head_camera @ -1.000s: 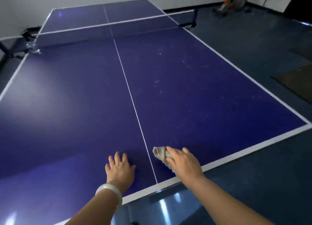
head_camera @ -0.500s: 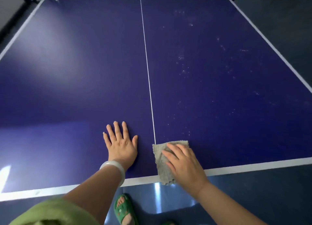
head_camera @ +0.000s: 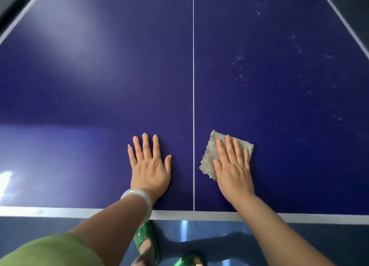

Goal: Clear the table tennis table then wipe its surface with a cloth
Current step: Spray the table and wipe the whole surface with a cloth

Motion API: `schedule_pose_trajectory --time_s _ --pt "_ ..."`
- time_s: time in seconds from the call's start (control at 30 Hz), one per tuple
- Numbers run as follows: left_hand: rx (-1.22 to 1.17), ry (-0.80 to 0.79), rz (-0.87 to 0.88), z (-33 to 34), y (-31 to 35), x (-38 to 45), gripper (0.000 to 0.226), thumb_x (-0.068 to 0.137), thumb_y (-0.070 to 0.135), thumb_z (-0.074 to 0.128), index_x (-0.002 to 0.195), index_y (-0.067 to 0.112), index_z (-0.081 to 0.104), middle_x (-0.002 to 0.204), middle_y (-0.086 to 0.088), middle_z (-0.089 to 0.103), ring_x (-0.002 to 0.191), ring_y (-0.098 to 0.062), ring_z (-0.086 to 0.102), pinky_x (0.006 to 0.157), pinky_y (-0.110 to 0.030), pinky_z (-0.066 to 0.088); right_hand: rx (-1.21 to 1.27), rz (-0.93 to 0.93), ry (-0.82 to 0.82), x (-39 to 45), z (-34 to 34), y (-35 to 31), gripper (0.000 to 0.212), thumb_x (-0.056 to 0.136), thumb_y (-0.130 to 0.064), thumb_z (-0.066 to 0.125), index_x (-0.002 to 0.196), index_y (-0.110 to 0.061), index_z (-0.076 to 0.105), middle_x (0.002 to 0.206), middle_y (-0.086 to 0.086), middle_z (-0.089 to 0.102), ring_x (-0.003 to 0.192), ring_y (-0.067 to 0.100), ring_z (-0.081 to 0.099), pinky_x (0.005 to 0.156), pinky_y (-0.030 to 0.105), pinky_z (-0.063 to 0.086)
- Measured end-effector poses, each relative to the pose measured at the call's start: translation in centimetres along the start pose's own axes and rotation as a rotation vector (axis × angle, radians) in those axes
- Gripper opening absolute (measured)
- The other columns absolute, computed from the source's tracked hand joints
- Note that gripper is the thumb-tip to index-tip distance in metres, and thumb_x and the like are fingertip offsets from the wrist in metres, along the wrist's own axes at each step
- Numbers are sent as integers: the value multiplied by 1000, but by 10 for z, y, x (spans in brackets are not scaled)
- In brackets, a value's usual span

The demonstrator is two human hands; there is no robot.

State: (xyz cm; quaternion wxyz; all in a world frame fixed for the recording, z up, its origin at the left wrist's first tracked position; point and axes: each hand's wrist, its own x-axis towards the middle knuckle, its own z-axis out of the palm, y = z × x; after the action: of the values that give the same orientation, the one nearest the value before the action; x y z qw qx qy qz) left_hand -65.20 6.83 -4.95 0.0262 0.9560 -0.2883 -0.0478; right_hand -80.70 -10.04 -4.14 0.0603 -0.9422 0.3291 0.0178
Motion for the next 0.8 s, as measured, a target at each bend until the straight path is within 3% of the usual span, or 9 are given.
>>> schedule_pose_trajectory --time_s 0.2,0.33,0.47,0.6,0.73,0.8 --pt "-11 15 -2 0 0 0 72 94 53 14 153 11 21 160 -17 15 148 -39 1 119 -55 4 -11 -95 -49 -69 0 -30 58 101 -39 20 155 -16 19 162 9 14 150 28 9 117 56 17" --pt "-14 13 -2 -1 0 -1 73 94 53 13 154 11 19 160 -17 13 148 -39 -1 119 -55 4 -8 -151 -81 -9 -4 -27 59 100 -41 15 155 -20 15 163 5 10 150 26 7 118 53 8" --pt "-16 16 -4 -2 -2 -1 73 94 53 13 154 12 20 160 -17 14 148 -39 0 119 -54 2 27 15 -195 76 -14 -10 57 103 -40 14 154 -26 -7 162 -1 -15 148 20 -16 120 47 -11" --pt "-25 19 3 -3 -3 0 73 94 53 13 153 12 19 160 -17 13 148 -39 0 119 -55 2 50 -13 -206 71 -21 -18 58 104 -39 18 155 -25 -7 162 -1 -16 148 21 -18 119 47 -12" --pt "-31 25 1 -3 -2 -1 72 95 53 14 153 11 20 160 -17 14 148 -40 1 119 -55 3 105 -147 -161 -2 -15 -35 61 98 -45 14 155 -25 6 163 -1 -6 149 20 -13 120 48 -9" --pt "-37 31 2 -3 -1 -1 72 95 52 16 153 11 21 160 -18 16 148 -40 2 119 -55 4 142 -134 -89 -21 -16 -37 54 99 -38 39 151 -25 30 162 4 15 149 25 6 120 52 11"
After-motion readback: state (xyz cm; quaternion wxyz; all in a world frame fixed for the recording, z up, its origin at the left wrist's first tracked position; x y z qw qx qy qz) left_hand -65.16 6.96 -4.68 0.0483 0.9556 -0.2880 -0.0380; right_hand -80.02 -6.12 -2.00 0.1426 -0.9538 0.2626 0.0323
